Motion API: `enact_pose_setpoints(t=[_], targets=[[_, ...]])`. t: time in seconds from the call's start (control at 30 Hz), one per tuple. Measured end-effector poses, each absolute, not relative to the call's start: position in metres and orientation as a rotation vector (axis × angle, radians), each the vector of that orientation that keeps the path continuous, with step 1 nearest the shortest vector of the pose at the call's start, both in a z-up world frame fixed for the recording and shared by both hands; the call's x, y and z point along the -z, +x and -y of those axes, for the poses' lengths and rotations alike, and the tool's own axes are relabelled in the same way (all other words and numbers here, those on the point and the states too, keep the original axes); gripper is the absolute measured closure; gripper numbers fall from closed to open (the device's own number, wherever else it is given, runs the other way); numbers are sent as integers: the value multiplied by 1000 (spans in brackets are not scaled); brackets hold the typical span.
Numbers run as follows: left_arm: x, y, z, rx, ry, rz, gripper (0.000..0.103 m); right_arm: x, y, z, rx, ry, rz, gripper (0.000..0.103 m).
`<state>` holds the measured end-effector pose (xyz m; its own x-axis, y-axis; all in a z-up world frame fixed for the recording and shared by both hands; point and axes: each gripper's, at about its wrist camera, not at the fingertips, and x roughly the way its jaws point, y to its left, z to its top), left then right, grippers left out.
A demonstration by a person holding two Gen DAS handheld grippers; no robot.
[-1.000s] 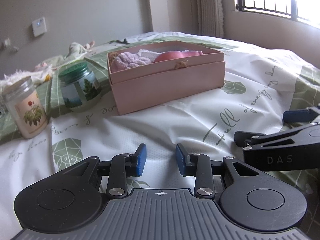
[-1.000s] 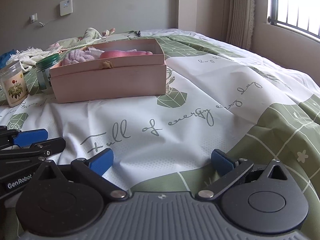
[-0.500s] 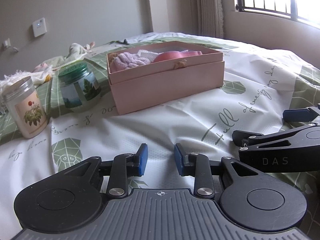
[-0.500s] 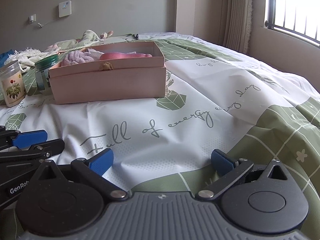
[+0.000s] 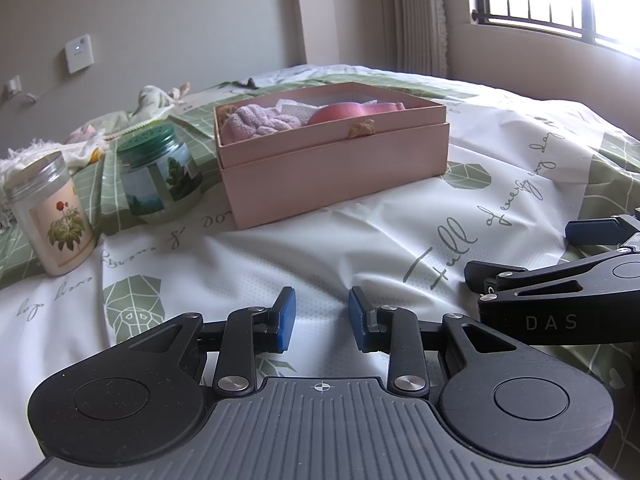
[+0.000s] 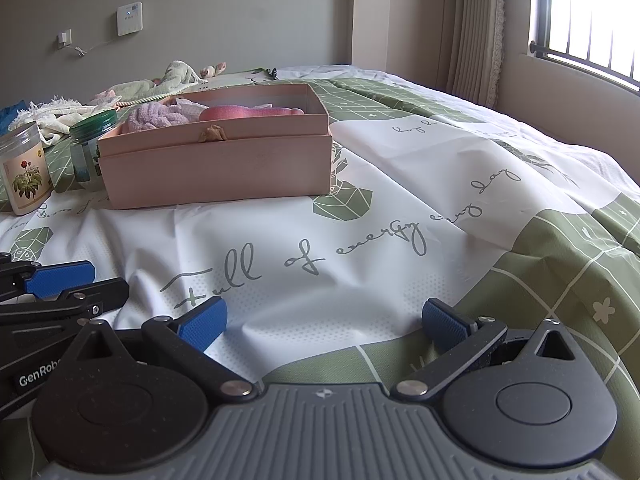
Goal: Organize soft objects
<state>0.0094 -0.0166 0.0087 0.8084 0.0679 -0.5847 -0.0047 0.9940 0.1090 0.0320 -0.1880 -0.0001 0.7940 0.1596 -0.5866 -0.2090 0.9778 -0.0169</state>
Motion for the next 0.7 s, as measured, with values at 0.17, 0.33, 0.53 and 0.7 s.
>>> enact_pose_setpoints(t=[0.17, 0.33, 0.53, 0.7], targets=[[-9, 9, 17, -39, 104, -628, 70, 0, 32, 188, -198, -82, -623, 0], [-9, 9, 16, -39, 104, -628, 70, 0, 32, 188, -198, -82, -622, 0], [-9, 9, 16, -39, 102, -628, 70, 0, 32, 188, -198, -81, -622, 0], [-10, 10, 17, -39, 92, -631, 70, 0, 32, 188, -199, -77, -629, 0]])
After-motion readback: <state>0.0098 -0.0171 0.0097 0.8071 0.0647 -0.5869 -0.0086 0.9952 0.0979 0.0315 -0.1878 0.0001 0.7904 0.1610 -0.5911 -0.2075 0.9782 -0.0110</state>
